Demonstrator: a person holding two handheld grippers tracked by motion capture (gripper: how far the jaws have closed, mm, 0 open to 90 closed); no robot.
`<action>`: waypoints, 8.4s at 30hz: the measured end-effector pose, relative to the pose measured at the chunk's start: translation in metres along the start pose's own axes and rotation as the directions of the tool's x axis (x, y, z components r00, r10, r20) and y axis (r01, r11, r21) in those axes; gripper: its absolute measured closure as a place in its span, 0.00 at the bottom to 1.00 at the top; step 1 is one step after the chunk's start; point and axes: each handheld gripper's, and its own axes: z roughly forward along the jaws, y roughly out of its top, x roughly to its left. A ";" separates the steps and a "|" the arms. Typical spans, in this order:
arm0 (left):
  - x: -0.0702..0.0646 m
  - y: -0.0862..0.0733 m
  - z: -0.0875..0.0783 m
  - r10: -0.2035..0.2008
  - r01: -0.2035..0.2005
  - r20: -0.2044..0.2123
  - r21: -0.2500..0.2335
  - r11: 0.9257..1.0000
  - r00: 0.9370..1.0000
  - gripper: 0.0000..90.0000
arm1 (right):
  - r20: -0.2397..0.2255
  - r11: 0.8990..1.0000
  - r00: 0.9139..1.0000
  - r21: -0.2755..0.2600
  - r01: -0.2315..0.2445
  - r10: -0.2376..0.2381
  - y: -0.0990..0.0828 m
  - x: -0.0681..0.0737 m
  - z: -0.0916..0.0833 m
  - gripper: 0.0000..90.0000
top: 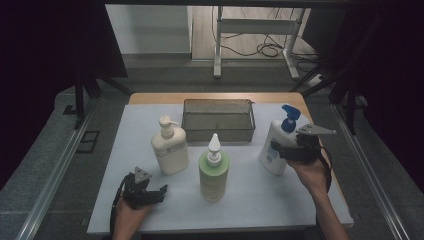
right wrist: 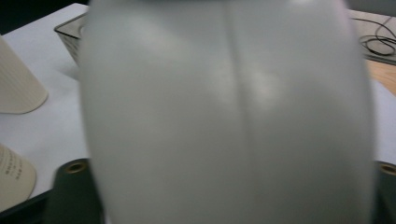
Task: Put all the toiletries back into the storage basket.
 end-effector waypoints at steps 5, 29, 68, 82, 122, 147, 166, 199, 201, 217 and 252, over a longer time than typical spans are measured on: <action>0.000 0.000 0.000 0.000 0.000 0.000 0.000 1.000 1.000 0.15 | 0.003 1.000 1.000 0.000 0.021 -0.021 0.001 0.004 -0.001 0.40; 0.000 0.000 0.000 0.000 0.000 -0.001 0.000 1.000 1.000 0.15 | -0.004 0.999 0.999 -0.003 0.035 -0.035 0.017 0.006 -0.012 0.42; 0.000 0.000 0.000 0.000 0.000 0.000 0.000 1.000 1.000 0.15 | -0.119 0.994 0.987 -0.035 0.102 -0.106 0.085 0.041 -0.018 0.43; 0.000 0.000 0.000 0.000 0.000 0.000 0.001 1.000 1.000 0.15 | -0.108 0.991 0.986 -0.048 0.122 -0.127 0.112 0.055 0.004 0.43; 0.000 0.000 0.000 0.001 -0.001 0.000 0.000 1.000 1.000 0.15 | -0.114 0.988 0.983 -0.069 0.137 -0.144 0.160 0.092 0.097 0.43; 0.000 0.000 0.000 0.000 0.000 0.002 0.001 1.000 1.000 0.15 | -0.090 0.987 0.987 -0.103 0.124 -0.133 0.173 0.110 0.158 0.43; 0.001 0.000 0.000 0.004 -0.004 0.001 0.005 1.000 1.000 0.14 | -0.081 0.992 0.990 -0.065 0.107 -0.112 0.153 0.113 0.184 0.43; 0.000 0.000 0.000 0.001 -0.001 0.001 0.003 1.000 1.000 0.14 | -0.100 0.993 0.989 0.025 0.114 -0.110 0.124 0.121 0.200 0.43; 0.000 0.000 0.000 0.001 -0.001 0.001 0.003 1.000 1.000 0.14 | -0.099 0.993 0.989 0.026 0.114 -0.111 0.124 0.122 0.200 0.42; 0.001 0.000 0.000 0.005 -0.005 0.000 0.007 1.000 1.000 0.14 | -0.119 0.994 0.988 0.038 0.104 -0.099 0.127 0.118 0.205 0.41; 0.000 0.000 0.000 0.001 -0.001 0.000 0.001 1.000 1.000 0.14 | -0.202 0.972 0.953 0.018 0.232 -0.224 0.111 0.088 0.160 0.17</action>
